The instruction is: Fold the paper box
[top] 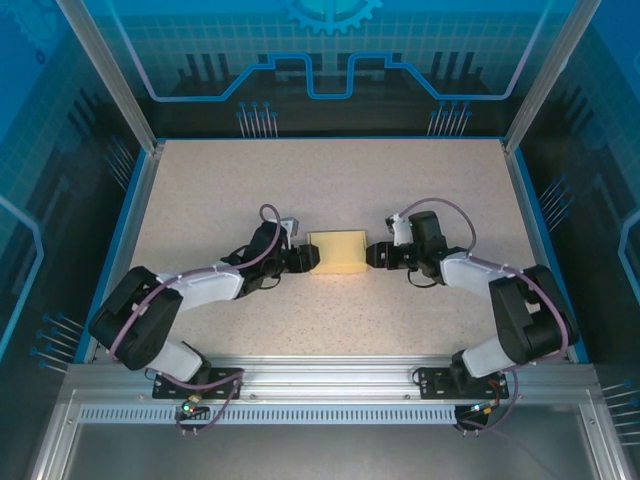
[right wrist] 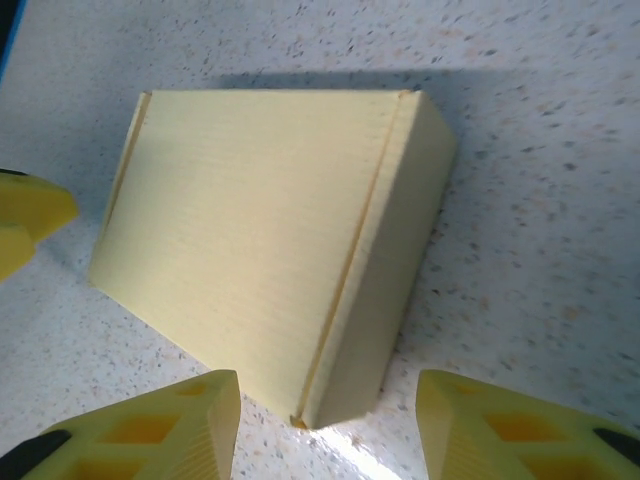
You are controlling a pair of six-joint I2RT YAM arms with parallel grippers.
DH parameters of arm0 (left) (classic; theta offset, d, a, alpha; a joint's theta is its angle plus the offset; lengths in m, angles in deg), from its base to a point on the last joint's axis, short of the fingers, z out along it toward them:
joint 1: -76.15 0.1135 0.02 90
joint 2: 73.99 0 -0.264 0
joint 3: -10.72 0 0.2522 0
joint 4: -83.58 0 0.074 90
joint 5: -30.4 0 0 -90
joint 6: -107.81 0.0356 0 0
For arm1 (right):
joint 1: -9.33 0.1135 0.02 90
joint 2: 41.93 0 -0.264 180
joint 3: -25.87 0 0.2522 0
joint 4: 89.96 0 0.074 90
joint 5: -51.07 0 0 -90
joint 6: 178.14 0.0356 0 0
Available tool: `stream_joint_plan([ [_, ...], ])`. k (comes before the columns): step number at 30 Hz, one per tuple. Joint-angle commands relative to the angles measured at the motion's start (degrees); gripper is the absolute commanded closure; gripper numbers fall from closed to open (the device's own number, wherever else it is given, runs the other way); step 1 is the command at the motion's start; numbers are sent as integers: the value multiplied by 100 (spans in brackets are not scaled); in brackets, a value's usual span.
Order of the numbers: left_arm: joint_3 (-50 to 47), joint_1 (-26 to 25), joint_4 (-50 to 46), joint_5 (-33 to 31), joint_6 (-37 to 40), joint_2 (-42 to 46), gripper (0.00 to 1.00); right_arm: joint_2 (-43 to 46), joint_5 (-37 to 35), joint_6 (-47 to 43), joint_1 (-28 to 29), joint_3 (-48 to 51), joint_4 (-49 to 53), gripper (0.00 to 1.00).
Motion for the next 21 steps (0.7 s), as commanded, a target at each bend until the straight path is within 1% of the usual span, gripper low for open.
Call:
stream_joint_plan([
  [1, 78, -24, -509, -697, 496, 551, 32, 698, -790, -430, 115, -243, 751, 49],
  [6, -31, -18, -657, -1674, 1052, 1402, 25, 1721, -2217, -1022, 431, -463, 1352, 47],
  [8, -144, -2, -581, -2144, 1288, 1741, 23, 2113, -2849, -1244, 500, -482, 1454, 43],
  [10, -299, 21, -404, -2678, 1578, 2071, 19, 2480, -3451, -1437, 509, -433, 1450, 38],
  [12, -501, 82, -114, -3089, 1855, 2316, 16, 2762, -3940, -1574, 479, -336, 1368, 28],
  [13, -622, 142, 86, -3268, 1994, 2430, 14, 2873, -4121, -1612, 453, -297, 1321, 24],
  [16, -957, 396, 578, -3725, 2179, 2662, 8, 3025, -4531, -1630, 278, -113, 1098, 16],
  [18, -1145, 569, 845, -3938, 2214, 2803, 3, 3020, -4639, -1522, 67, 5, 956, 10],
  [19, -1246, 674, 1005, -4021, 2251, 2864, 1, 2986, -4577, -1396, -98, 73, 874, 2],
  [21, -1390, 880, 1276, -4022, 2415, 2973, 1, 2870, -4105, -1182, -477, 125, 842, 0],
])
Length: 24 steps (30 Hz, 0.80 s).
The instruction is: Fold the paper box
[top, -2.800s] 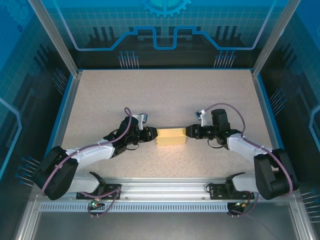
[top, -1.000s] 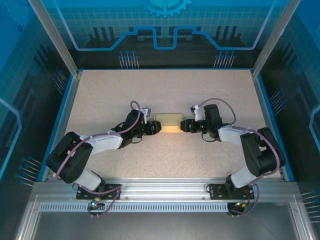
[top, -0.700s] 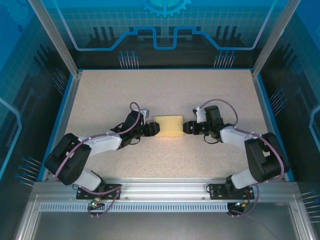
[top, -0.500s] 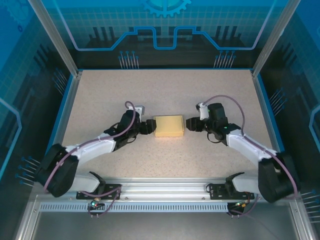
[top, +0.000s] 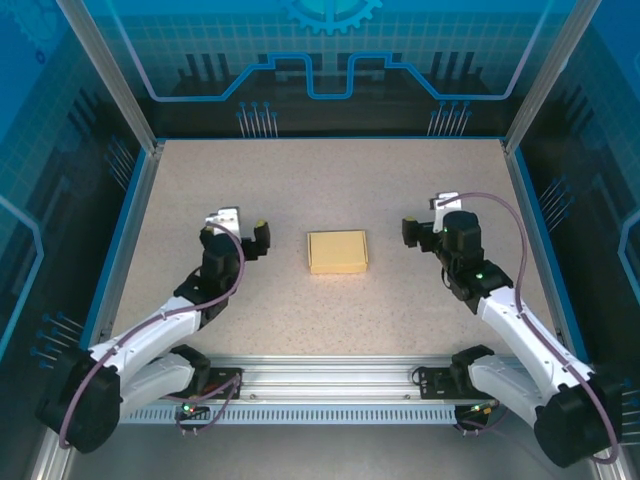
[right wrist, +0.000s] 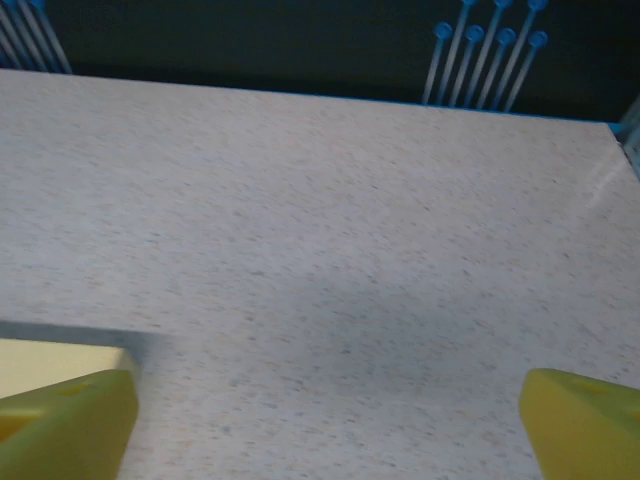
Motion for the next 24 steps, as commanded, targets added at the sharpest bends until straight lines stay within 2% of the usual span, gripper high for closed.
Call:
stream_joint_plan([
  [1, -221, 296, 854, -431, 562, 240, 1, -172, 147, 307, -531, 140, -145, 0],
  [6, -381, 846, 1343, -252, 1428, 93, 1, -687, 354, 463, -1096, 241, -516, 0],
  [11, -362, 1524, 1578, 524, 1208, -714, 1, -1405, 431, 136, -1277, 554, -1586, 0],
  [17, -509, 1718, 2762, 1114, 1320, -1944, 1, -2170, 899, -253, -1286, 906, -2956, 0],
  [20, -514, 1845, 3372, 1673, 1262, -2556, 1, -2340, 1102, -394, -1279, 912, -3214, 0],
  [22, -476, 1873, 3739, 1749, 1315, -2951, 1, -2328, 1126, -455, -1277, 1015, -3476, 0],
  [24, -392, 2003, 3342, 1913, 1141, -2841, 1, -2272, 1110, -507, -1273, 1213, -3874, 0],
])
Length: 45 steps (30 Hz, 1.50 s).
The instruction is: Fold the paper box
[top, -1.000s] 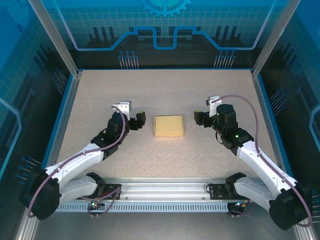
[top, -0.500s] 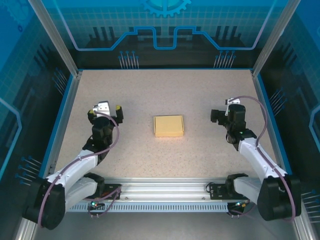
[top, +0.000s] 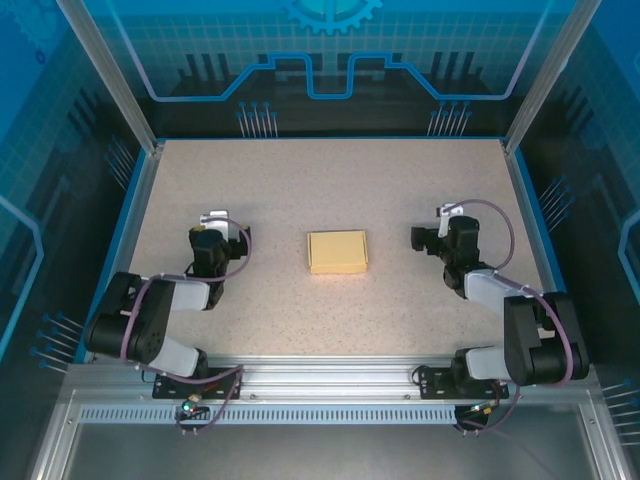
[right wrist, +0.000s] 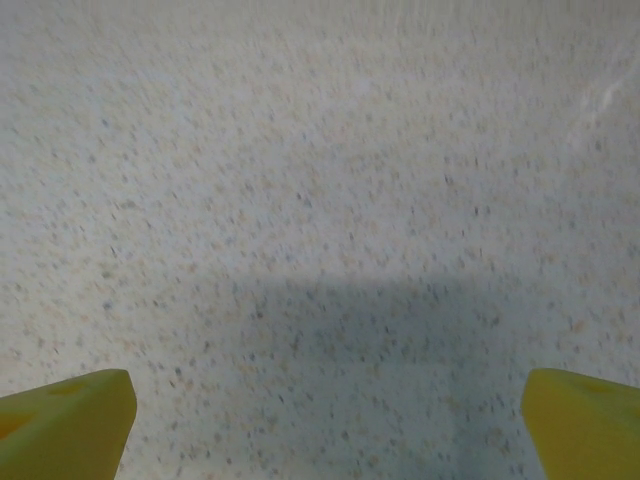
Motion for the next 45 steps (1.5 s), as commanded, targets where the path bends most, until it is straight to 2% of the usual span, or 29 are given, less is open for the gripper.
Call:
stream_joint_plan([
  [1, 75, 220, 598, 540, -143, -123, 1, 56, 118, -240, -66, 289, -1104, 0],
  [3, 58, 308, 972, 577, -150, -437, 1, -53, 125, -279, -89, 480, -1617, 0],
  [4, 153, 324, 502, 620, -268, -282, 1, -173, 149, -300, -95, 546, -1826, 0],
  [8, 140, 383, 675, 718, -264, -358, 1, -811, 253, -354, -94, 467, -2243, 0],
  [10, 131, 382, 660, 670, -272, -345, 1, -865, 311, -430, -50, 218, -1842, 0],
  [14, 130, 370, 693, 488, -310, -364, 1, -872, 328, -470, -24, 224, -1881, 0],
  [45, 126, 376, 693, 512, -307, -356, 1, -882, 302, -512, 12, 207, -1853, 0],
])
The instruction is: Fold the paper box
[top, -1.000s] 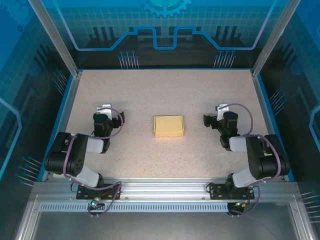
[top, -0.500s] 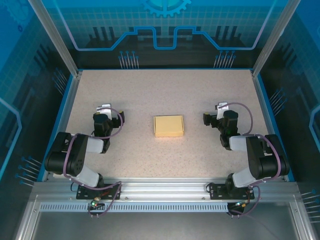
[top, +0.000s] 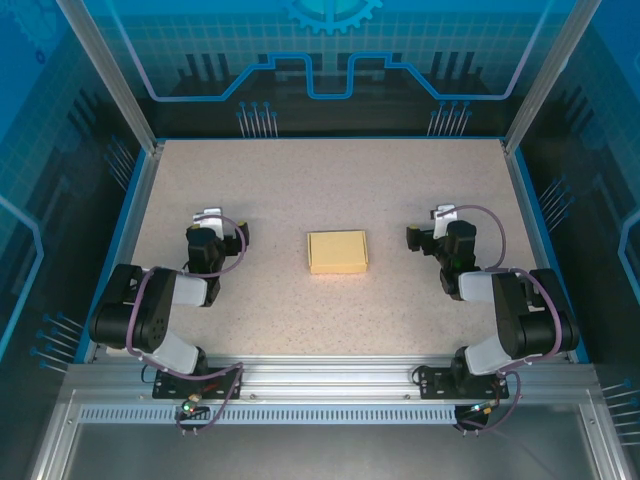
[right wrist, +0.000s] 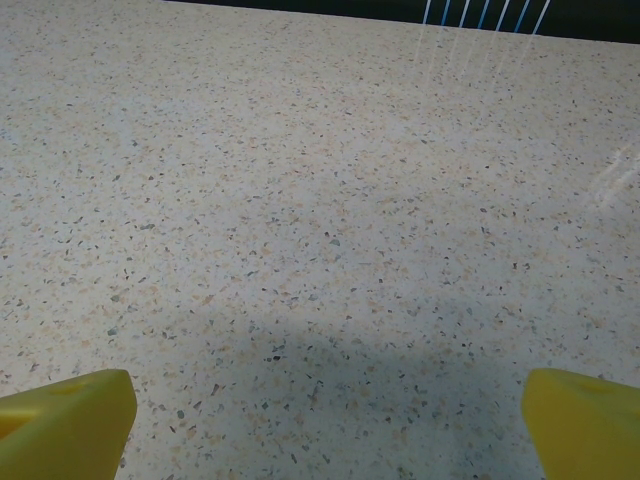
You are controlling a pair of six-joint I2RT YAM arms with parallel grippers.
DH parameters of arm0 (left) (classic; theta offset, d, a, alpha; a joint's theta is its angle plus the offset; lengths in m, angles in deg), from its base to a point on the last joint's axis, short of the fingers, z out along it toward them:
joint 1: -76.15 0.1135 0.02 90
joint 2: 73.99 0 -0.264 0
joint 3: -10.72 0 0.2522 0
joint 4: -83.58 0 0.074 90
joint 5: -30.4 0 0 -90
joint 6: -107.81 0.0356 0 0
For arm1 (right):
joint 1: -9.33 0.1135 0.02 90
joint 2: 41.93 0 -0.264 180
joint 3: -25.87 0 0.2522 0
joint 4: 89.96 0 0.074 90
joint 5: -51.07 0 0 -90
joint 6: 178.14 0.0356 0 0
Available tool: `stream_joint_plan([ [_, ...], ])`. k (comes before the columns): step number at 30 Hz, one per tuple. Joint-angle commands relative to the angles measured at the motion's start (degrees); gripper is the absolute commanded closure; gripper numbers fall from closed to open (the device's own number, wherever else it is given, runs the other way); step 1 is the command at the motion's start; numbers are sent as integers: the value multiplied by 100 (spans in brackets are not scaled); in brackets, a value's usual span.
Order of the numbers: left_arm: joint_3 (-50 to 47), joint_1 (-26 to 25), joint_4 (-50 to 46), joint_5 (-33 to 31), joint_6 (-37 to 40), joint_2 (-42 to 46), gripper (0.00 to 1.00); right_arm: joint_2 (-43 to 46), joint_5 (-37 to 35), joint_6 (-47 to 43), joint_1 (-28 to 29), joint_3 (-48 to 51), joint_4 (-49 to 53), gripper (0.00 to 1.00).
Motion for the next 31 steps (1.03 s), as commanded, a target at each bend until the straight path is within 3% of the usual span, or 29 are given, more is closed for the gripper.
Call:
stream_joint_plan([
  [1, 84, 28, 182, -2, -34, -42, 1, -9, 10, -80, 36, -99, -148, 0],
  [31, 93, 28, 170, 120, 1, -46, 1, -9, -10, -94, 53, -95, -161, 0],
])
